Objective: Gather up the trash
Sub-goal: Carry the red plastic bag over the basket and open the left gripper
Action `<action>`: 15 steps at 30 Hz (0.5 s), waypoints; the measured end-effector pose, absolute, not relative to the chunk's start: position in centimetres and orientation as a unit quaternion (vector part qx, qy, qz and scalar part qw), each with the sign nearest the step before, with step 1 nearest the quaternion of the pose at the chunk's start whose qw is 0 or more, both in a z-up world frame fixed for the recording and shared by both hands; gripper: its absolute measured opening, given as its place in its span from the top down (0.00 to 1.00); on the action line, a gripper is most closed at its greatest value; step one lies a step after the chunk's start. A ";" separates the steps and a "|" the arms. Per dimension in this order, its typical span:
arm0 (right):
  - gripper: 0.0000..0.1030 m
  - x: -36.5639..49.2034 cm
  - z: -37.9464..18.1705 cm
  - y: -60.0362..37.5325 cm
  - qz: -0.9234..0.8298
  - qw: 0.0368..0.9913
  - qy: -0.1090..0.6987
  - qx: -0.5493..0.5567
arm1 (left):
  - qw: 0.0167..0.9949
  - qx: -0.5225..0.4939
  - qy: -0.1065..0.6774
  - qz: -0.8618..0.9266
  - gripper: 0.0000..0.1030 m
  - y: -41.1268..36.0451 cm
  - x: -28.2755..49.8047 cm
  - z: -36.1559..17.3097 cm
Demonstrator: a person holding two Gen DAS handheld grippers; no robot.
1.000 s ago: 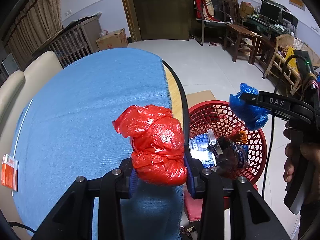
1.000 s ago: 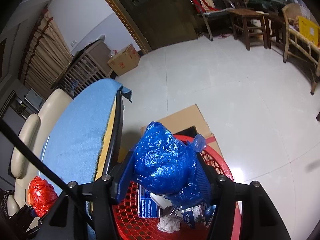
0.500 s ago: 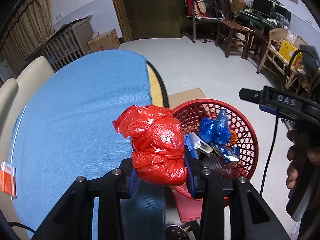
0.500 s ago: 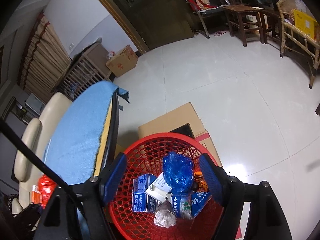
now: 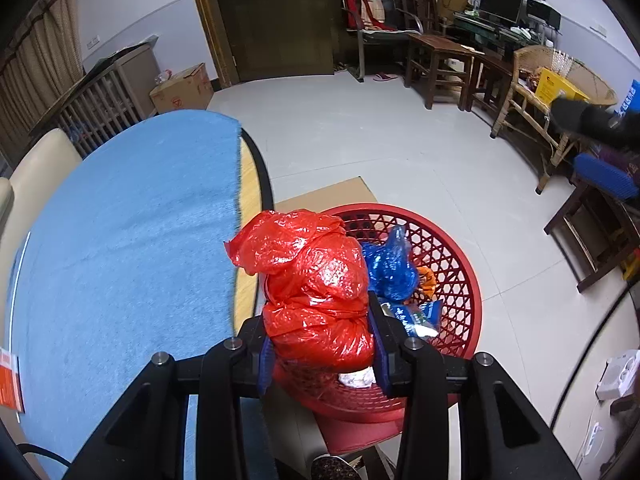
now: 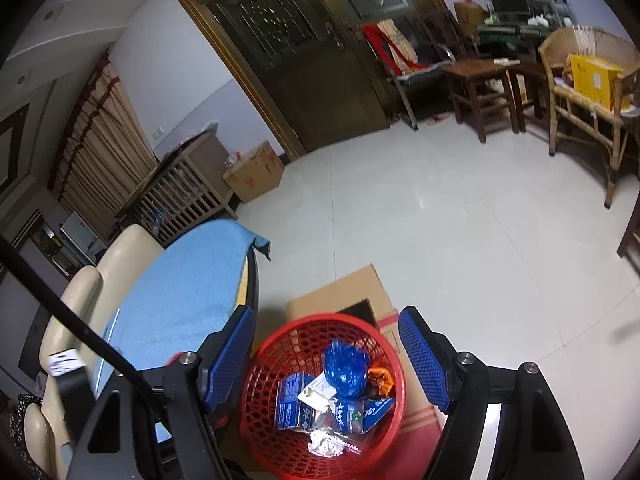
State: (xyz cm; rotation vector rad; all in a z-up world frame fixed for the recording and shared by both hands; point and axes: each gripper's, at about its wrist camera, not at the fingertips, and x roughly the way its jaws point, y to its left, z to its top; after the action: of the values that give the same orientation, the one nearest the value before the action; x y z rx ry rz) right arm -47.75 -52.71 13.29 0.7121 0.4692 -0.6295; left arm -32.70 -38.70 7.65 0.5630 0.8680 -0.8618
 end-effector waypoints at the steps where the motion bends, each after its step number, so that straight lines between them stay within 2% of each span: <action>1: 0.24 -47.9 13.7 -52.6 -0.301 0.864 0.221 0.337 | 0.780 0.261 0.403 -0.400 0.60 -38.9 -32.7 7.6; 5: 0.24 -48.4 14.9 -52.1 -0.299 0.870 0.212 0.330 | 0.773 0.259 0.410 -0.409 0.60 -39.8 -32.7 7.3; 7: 0.24 -48.4 15.3 -51.9 -0.299 0.872 0.210 0.327 | 0.761 0.253 0.417 -0.427 0.56 -40.3 -32.6 7.1; 8: 0.24 -48.3 15.5 -51.7 -0.298 0.873 0.209 0.326 | 0.756 0.257 0.419 -0.433 0.51 -40.7 -32.5 6.9; 9: 0.24 -48.2 15.6 -51.6 -0.297 0.873 0.209 0.325 | 0.753 0.264 0.420 -0.432 0.34 -41.1 -32.5 6.7; 10: 0.24 -48.1 15.8 -51.5 -0.295 0.874 0.209 0.323 | 0.754 0.271 0.417 -0.428 0.23 -41.3 -32.4 6.5; 15: 0.24 -47.6 16.4 -50.4 -0.294 0.879 0.213 0.310 | 0.762 0.259 0.416 -0.423 0.23 -40.3 -31.4 7.1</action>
State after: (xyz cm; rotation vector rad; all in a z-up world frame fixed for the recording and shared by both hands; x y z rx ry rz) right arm -47.64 -50.44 16.38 0.6469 0.4438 -0.6122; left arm -31.40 -40.26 7.06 0.5633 0.9040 -0.9198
